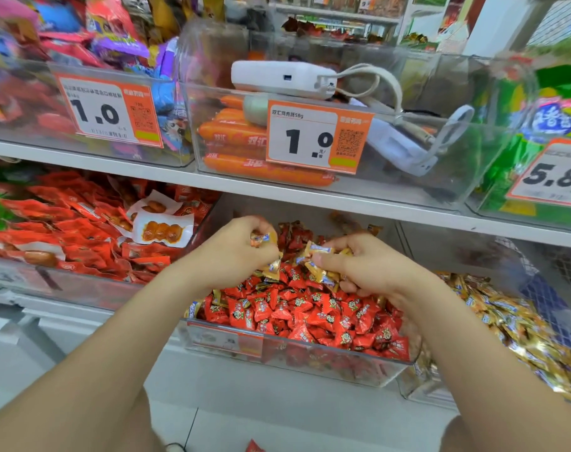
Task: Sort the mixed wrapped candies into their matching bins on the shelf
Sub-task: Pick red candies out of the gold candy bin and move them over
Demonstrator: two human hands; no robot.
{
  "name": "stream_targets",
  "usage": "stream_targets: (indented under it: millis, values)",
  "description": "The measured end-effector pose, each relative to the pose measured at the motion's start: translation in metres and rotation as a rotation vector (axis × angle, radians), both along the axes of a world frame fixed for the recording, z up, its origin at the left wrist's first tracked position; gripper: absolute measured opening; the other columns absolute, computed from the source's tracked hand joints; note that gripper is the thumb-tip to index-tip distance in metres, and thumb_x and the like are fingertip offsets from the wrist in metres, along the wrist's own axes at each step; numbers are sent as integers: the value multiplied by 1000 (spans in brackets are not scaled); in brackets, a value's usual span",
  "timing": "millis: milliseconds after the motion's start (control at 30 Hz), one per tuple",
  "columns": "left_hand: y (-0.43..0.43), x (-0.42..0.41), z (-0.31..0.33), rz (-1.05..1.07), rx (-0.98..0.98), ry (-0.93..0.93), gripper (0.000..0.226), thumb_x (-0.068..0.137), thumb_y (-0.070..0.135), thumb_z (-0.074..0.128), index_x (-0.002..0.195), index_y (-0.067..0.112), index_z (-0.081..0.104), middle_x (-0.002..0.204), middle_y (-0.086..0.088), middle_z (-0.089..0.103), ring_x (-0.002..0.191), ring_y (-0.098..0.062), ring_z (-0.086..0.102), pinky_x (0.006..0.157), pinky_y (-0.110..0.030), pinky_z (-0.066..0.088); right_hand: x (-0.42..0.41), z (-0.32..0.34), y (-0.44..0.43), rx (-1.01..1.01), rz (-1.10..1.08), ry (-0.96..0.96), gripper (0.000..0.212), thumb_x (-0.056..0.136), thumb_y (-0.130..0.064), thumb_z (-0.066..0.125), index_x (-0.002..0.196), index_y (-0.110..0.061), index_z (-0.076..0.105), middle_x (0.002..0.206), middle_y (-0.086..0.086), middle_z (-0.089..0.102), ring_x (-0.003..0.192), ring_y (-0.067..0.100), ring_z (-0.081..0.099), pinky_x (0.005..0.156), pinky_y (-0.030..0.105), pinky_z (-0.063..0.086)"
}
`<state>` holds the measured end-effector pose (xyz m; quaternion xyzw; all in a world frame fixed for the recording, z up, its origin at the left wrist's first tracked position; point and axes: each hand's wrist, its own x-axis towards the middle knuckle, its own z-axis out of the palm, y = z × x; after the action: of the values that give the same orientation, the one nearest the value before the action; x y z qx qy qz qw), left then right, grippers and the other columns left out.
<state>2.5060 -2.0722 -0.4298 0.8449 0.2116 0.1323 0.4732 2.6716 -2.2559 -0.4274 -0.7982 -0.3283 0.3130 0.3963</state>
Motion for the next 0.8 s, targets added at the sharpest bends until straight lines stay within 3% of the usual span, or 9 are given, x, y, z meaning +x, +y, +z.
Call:
stream_targets:
  millis: [100, 233, 300, 367, 467, 567, 700, 800]
  values:
    - [-3, 1, -4, 36, -116, -30, 13, 95, 30, 68, 108, 31, 67, 69, 2, 54, 65, -20, 39, 61, -35, 37, -2, 9, -11, 2, 50, 34, 22, 98, -40, 73, 112, -24, 73, 61, -5, 50, 48, 10, 44, 43, 21, 28]
    - [-11, 3, -10, 9, -110, -14, 6, 98, 36, 69, 104, 34, 70, 61, 6, 65, 63, -21, 42, 66, -35, 40, -1, 6, -19, 47, -18, 117, 27, 98, -39, 73, 119, -23, 72, 56, -7, 43, 43, 9, 41, 40, 19, 25]
    - [-15, 6, -16, -53, 36, 15, 7, 97, 39, 72, 100, 33, 70, 69, 2, 72, 58, -17, 52, 64, -29, 43, -3, 1, -21, -29, 2, -53, 27, 97, -42, 73, 118, -25, 69, 55, -5, 50, 43, 12, 49, 40, 21, 31]
    - [-22, 11, -18, -103, 236, 51, 10, 98, 38, 71, 105, 32, 67, 66, 13, 68, 52, -2, 54, 57, -20, 42, -7, -1, -23, -113, 63, -296, 22, 98, -43, 72, 114, -28, 67, 60, -4, 62, 43, 11, 58, 42, 21, 41]
    - [-31, 21, -21, -218, 477, 110, 33, 99, 39, 69, 130, 35, 60, 82, 16, 66, 83, -8, 61, 74, -30, 47, -12, -1, -28, -123, 153, -576, 21, 101, -42, 65, 118, -30, 68, 68, -7, 65, 56, 4, 59, 59, 25, 47]
    - [-36, 30, -26, -336, 552, 153, 42, 99, 41, 69, 138, 40, 54, 80, 16, 55, 88, -15, 51, 76, -36, 41, -11, -2, -33, -122, 203, -678, 19, 102, -43, 60, 115, -32, 68, 66, -6, 64, 71, 7, 56, 78, 35, 49]
    - [-39, 38, -30, -362, 589, 149, 27, 101, 37, 66, 126, 32, 58, 79, 12, 54, 82, -16, 53, 68, -34, 38, -19, -5, -36, -139, 233, -756, 16, 103, -42, 53, 111, -30, 60, 80, -7, 61, 78, 16, 60, 74, 43, 55]
    - [-42, 44, -33, -352, 618, 170, 14, 102, 30, 62, 115, 26, 60, 79, 7, 58, 71, -13, 54, 62, -36, 41, -33, -12, -36, -233, 260, -936, 26, 107, -48, 43, 123, -29, 51, 94, -5, 51, 87, 26, 61, 69, 40, 49]
